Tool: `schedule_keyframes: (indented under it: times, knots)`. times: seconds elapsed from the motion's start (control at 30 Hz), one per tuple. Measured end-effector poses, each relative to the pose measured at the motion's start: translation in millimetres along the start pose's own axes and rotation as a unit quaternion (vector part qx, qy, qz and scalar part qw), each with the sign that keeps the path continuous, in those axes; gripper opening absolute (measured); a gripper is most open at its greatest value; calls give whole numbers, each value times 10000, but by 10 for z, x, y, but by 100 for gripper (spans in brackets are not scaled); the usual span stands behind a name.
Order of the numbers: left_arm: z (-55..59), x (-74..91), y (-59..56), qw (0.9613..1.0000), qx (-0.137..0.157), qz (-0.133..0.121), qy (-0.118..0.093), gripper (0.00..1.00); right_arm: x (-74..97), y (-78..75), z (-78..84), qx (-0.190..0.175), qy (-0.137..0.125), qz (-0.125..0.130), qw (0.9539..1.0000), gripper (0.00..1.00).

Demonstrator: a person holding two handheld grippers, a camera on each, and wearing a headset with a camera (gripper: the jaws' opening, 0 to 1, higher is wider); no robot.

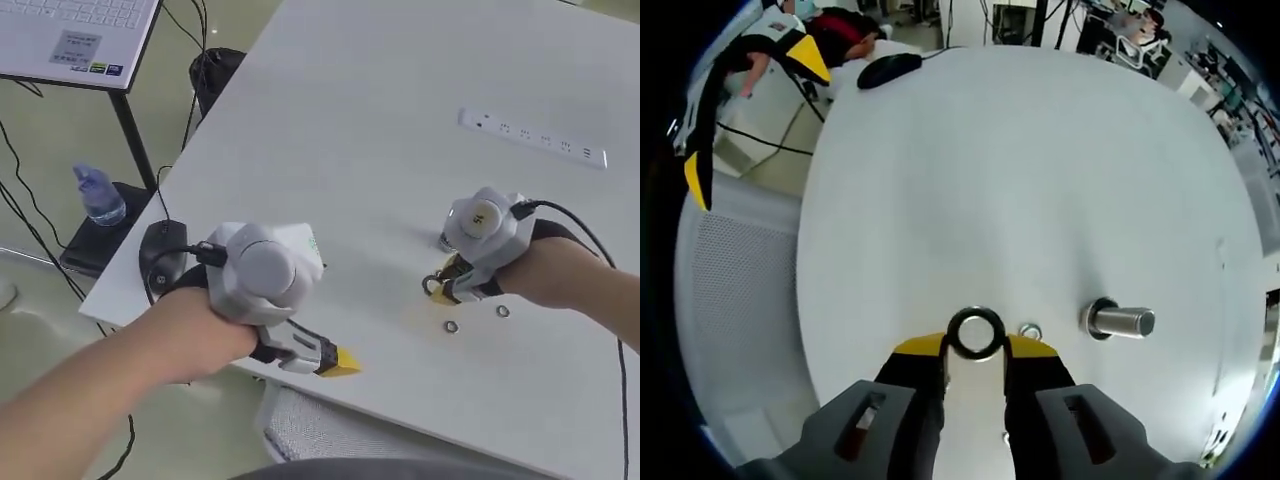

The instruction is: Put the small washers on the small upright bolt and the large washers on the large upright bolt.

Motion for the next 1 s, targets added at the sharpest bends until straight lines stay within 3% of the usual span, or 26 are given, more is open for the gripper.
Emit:
schedule_keyframes:
  times: [0.33,0.57,0.73,1.0]
  knots:
    - [-51,26,13,10000,-8,35,-71,77,160,-159,126,-55,3,242,9997,22]
    - [-56,37,96,10000,5,-42,-60,79,247,-312,286,-148,91,320,9993,22]
    - [-78,25,109,9998,-28,-127,-129,86,298,-408,380,-258,123,334,9990,21]
    - [-58,-25,83,9999,64,-37,-88,89,355,-574,432,-387,56,450,9982,21]
Point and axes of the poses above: the centre of the closed fingertips' face, and the gripper's own axes: x roughly backward along the fingers, y roughly to its left, z roughly out of its underside, the point moved 8 cm from there along x, roughly backward along the fingers, and after that the axes turned 6 degrees about y, right-handed, at the moved point
